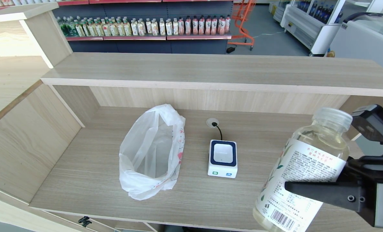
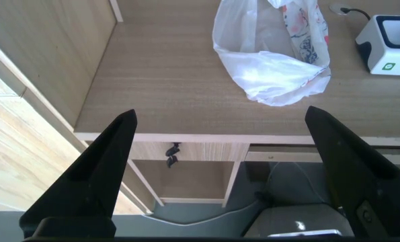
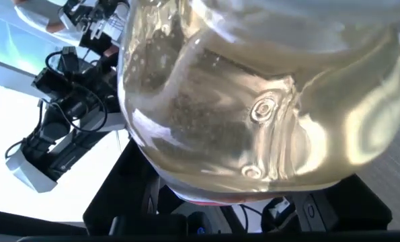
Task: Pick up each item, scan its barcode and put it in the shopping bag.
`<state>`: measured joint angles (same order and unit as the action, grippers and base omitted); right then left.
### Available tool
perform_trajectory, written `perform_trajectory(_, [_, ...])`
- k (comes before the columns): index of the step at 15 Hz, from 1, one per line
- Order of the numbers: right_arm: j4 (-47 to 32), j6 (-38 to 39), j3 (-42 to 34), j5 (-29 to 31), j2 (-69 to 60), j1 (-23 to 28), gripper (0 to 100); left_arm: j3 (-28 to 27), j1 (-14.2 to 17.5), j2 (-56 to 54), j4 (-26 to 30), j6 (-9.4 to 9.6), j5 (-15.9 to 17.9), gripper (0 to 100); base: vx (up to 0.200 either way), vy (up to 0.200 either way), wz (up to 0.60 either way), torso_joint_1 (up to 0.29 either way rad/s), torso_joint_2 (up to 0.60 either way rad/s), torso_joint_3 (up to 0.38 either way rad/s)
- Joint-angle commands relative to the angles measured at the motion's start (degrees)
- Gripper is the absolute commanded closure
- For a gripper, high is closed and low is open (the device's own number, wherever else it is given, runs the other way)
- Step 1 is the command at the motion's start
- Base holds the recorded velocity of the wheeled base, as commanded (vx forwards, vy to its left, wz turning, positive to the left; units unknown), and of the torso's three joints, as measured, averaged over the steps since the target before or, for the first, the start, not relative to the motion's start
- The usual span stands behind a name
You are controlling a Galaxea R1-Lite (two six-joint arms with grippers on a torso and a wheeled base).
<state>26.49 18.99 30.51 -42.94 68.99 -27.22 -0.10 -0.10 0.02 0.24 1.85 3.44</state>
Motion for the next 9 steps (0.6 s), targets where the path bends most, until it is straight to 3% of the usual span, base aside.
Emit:
perform_trajectory(1, [0.1, 0.0, -0.1, -0.1, 0.0, 0.0, 100, 0.1, 0.0, 0.1, 0.0, -0.01, 0.0, 0, 0.000, 0.000, 0.00, 0.000, 0.00, 0.000])
perform_trajectory(9, [0.1, -0.2, 0.1, 0.1, 0.5, -1.2, 100, 0.0, 0.0, 0.1, 0.0, -0.01, 0.0, 0, 0.000, 0.000, 0.00, 0.000, 0.00, 0.000])
